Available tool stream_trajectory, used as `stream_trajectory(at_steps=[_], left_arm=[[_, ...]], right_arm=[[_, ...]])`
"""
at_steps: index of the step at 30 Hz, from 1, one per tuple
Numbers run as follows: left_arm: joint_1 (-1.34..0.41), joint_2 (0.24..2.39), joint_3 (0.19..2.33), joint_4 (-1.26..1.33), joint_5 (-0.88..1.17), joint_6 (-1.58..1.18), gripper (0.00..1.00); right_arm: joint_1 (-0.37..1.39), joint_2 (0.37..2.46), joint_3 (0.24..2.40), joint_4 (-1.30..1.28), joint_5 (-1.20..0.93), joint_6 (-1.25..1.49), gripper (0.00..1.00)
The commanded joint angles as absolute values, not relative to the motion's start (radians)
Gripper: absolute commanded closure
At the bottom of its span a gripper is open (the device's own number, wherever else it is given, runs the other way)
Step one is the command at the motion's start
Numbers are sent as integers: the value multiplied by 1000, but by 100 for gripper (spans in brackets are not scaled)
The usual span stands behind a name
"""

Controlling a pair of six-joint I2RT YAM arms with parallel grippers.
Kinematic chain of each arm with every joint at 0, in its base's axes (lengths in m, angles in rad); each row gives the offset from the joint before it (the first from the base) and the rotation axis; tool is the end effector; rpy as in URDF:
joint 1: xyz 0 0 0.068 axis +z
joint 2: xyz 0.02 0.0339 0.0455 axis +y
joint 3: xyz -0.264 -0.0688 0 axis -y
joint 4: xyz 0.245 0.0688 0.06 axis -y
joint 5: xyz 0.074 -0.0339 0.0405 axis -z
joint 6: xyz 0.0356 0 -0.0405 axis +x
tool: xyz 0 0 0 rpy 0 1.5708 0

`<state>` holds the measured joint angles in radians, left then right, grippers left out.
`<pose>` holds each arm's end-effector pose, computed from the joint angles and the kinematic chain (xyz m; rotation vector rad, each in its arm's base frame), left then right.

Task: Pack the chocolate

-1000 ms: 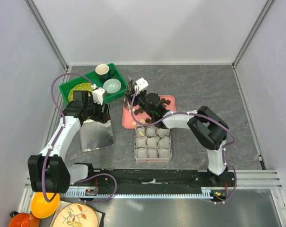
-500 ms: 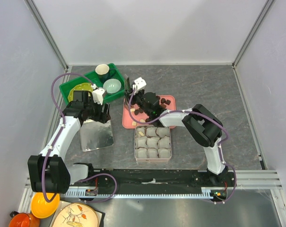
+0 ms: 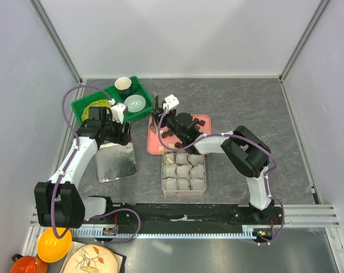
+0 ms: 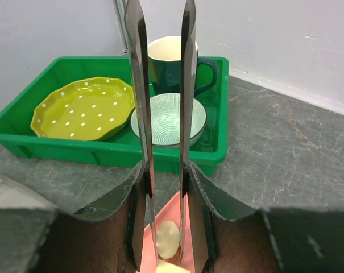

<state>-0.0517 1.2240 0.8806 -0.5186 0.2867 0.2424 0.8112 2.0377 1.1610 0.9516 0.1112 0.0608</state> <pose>0.2507 -0.0231 0.2537 0.4783 2.3544 -0.2602 0.3133 0.3241 0.2075 -0.4737 1.4523 0.6172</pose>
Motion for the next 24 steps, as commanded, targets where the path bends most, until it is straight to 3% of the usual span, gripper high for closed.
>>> stream_trajectory(at_steps=[1, 17, 24], left_arm=[[-48, 1292, 1001, -462, 221, 189, 24], [-48, 1258, 925, -476, 275, 187, 24], [-48, 1226, 943, -500, 284, 204, 24]], right_arm=[[808, 1956, 1106, 1003, 67, 86, 67], [818, 1672, 1008, 1032, 20, 75, 71], [841, 1428, 850, 859, 23, 34, 73]])
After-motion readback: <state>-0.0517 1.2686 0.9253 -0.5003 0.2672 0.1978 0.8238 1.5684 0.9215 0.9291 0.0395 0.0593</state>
